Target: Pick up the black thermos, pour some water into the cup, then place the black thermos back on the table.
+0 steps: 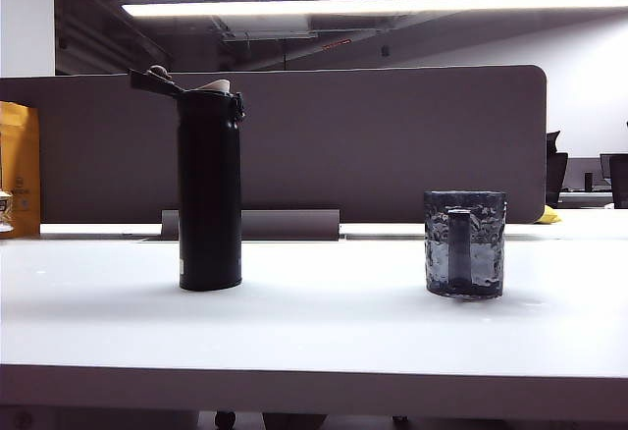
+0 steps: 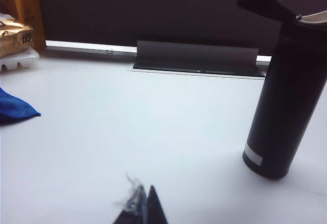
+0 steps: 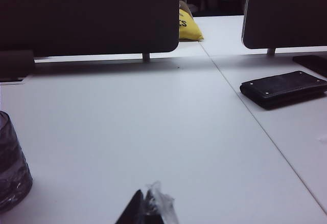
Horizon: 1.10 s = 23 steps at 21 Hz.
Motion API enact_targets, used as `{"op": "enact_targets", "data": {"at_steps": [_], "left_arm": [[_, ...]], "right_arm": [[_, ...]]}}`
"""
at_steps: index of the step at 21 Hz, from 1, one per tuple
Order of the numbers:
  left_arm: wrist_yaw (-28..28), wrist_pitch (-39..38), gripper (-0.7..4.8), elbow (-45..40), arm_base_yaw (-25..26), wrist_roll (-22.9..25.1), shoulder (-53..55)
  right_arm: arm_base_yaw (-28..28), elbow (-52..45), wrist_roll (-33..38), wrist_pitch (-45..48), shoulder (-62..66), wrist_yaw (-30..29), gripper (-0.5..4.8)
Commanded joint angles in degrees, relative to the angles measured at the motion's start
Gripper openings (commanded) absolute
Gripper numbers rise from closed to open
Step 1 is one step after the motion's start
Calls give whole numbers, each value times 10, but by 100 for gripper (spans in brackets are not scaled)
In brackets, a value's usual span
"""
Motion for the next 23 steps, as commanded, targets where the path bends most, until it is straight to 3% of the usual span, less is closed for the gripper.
{"op": "enact_targets", "data": {"at_steps": [1, 10, 11, 12, 13, 14, 15, 19, 23], "left_arm": [[2, 9, -5, 1, 0, -1, 1], [0, 9, -3, 1, 0, -2, 1], [0, 9, 26, 2, 0, -2, 1], [0, 10, 100, 3, 0, -3, 1], [0, 9, 257, 6, 0, -14, 1], [0, 10, 420, 10, 0, -27, 1], [0, 11, 479, 17, 0, -44, 1], [5, 18, 479, 46, 0, -82, 1], [60, 18, 479, 75, -2, -106, 2]], "right_arm": [[0, 2, -2, -7, 0, 3, -8], [0, 3, -1, -7, 0, 2, -3], [0, 7, 2, -7, 0, -3, 36], [0, 12, 7, -7, 0, -9, 114], [0, 19, 16, -7, 0, -12, 233], [1, 31, 31, -8, 0, -16, 400], [1, 43, 47, -10, 0, -17, 479], [2, 103, 56, -27, 10, -52, 479], [2, 185, 54, -61, 54, -82, 479]]}}
